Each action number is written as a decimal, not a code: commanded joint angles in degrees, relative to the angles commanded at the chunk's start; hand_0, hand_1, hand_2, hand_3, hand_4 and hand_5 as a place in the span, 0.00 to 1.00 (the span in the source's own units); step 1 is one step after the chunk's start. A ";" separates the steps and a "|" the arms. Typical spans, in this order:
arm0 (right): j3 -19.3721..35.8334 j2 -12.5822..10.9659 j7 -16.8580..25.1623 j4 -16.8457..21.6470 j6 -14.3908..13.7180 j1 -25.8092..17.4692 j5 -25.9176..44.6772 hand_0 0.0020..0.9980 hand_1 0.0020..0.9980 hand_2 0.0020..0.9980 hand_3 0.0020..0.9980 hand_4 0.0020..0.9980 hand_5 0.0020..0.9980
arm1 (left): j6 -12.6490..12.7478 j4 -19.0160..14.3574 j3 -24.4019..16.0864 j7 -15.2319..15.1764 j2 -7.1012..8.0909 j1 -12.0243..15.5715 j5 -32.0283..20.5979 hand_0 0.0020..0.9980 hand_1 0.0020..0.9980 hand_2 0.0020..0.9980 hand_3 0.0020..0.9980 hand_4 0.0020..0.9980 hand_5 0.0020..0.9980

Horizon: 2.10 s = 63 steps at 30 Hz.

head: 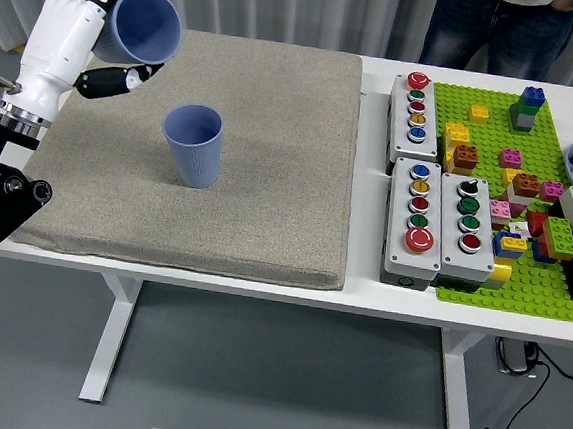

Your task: Pick cup pour cup place

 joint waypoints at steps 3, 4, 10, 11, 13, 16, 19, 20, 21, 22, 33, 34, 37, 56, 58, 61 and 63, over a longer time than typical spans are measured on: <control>-0.12 -0.02 0.01 0.00 0.01 0.01 0.10 0.77 0.69 0.73 0.62 0.23 0.15 | -0.29 0.49 -0.45 -0.77 -0.28 0.01 -7.45 0.47 0.51 0.61 0.58 0.25 0.00; -0.12 -0.02 0.00 0.00 0.01 0.01 0.10 0.77 0.69 0.73 0.62 0.23 0.15 | -1.07 0.71 -0.49 -1.11 -0.38 0.05 -9.90 0.47 0.51 0.61 0.58 0.25 0.00; -0.15 -0.03 -0.03 0.00 0.08 -0.02 0.21 0.77 0.70 0.73 0.62 0.23 0.15 | -6.21 2.11 -0.70 -2.10 -0.65 0.27 -23.68 0.47 0.51 0.61 0.58 0.26 0.00; -0.15 -0.03 -0.04 0.00 0.09 -0.01 0.17 0.77 0.70 0.73 0.62 0.23 0.15 | -7.57 2.39 -0.70 -2.18 -0.76 0.40 -27.03 0.47 0.51 0.61 0.58 0.26 0.00; -0.10 -0.04 -0.06 0.00 0.10 0.04 0.14 0.77 0.70 0.73 0.62 0.23 0.15 | -8.15 2.63 -0.71 -2.47 -0.97 0.56 -31.50 0.48 0.51 0.63 0.59 0.28 0.00; -0.14 0.00 -0.08 0.00 0.13 0.05 0.23 0.77 0.70 0.73 0.62 0.23 0.15 | -9.32 2.73 -0.95 -2.42 -1.43 0.94 -37.24 0.48 0.51 0.63 0.59 0.28 0.00; -0.35 0.10 -0.14 0.00 0.10 0.04 0.45 0.77 0.70 0.73 0.62 0.23 0.15 | -11.56 3.00 -1.40 -1.99 -2.24 1.50 -42.04 0.49 0.52 0.63 0.59 0.31 0.00; -0.36 0.11 -0.14 0.00 0.10 0.04 0.46 0.77 0.70 0.73 0.62 0.23 0.15 | -11.69 3.02 -1.43 -1.96 -2.30 1.53 -42.51 0.49 0.52 0.63 0.59 0.31 0.00; -0.39 0.19 -0.20 0.00 0.06 -0.02 0.45 0.77 0.70 0.73 0.62 0.23 0.15 | -12.43 3.35 -1.71 -1.77 -2.75 1.96 -43.03 0.49 0.52 0.63 0.59 0.31 0.00; -0.50 0.24 -0.23 0.00 0.05 -0.07 0.50 0.77 0.70 0.73 0.62 0.23 0.15 | -12.67 3.58 -1.97 -1.65 -3.19 2.42 -42.79 0.49 0.52 0.63 0.59 0.31 0.00; -0.51 0.76 -0.54 0.00 0.03 -0.50 -0.01 0.77 0.70 0.73 0.62 0.23 0.16 | -8.61 7.04 -3.90 -2.59 -8.39 7.92 -32.01 0.50 0.52 0.63 0.59 0.31 0.00; -0.53 0.77 -0.56 0.00 0.04 -0.50 -0.02 0.77 0.70 0.73 0.62 0.23 0.16 | -8.54 7.25 -3.98 -2.63 -8.58 8.06 -31.26 0.50 0.52 0.63 0.59 0.31 0.00; -0.57 0.82 -0.63 0.00 0.05 -0.45 -0.06 0.77 0.70 0.73 0.62 0.23 0.16 | -8.79 8.54 -4.11 -3.08 -9.62 8.90 -32.59 0.50 0.52 0.63 0.59 0.32 0.00; -0.10 0.69 -0.65 0.00 0.21 0.05 -0.30 0.77 0.70 0.73 0.62 0.23 0.16 | -10.55 11.29 -6.61 -4.39 -13.70 10.08 -33.40 0.50 0.53 0.64 0.60 0.40 0.00; -0.13 0.76 -0.66 0.00 0.17 0.05 -0.34 0.77 0.70 0.73 0.62 0.23 0.16 | -10.79 11.84 -6.81 -4.68 -14.42 10.05 -33.62 0.50 0.53 0.64 0.60 0.40 0.00; -0.19 0.88 -0.69 0.00 0.14 -0.01 -0.32 0.77 0.70 0.73 0.62 0.23 0.16 | -11.04 12.45 -7.14 -5.09 -15.37 9.98 -33.61 0.49 0.53 0.64 0.60 0.43 0.00; -0.23 0.98 -0.75 0.00 0.11 -0.03 -0.37 0.77 0.70 0.73 0.62 0.23 0.16 | -11.19 12.95 -7.36 -5.35 -16.06 9.95 -33.77 0.49 0.53 0.64 0.60 0.43 0.00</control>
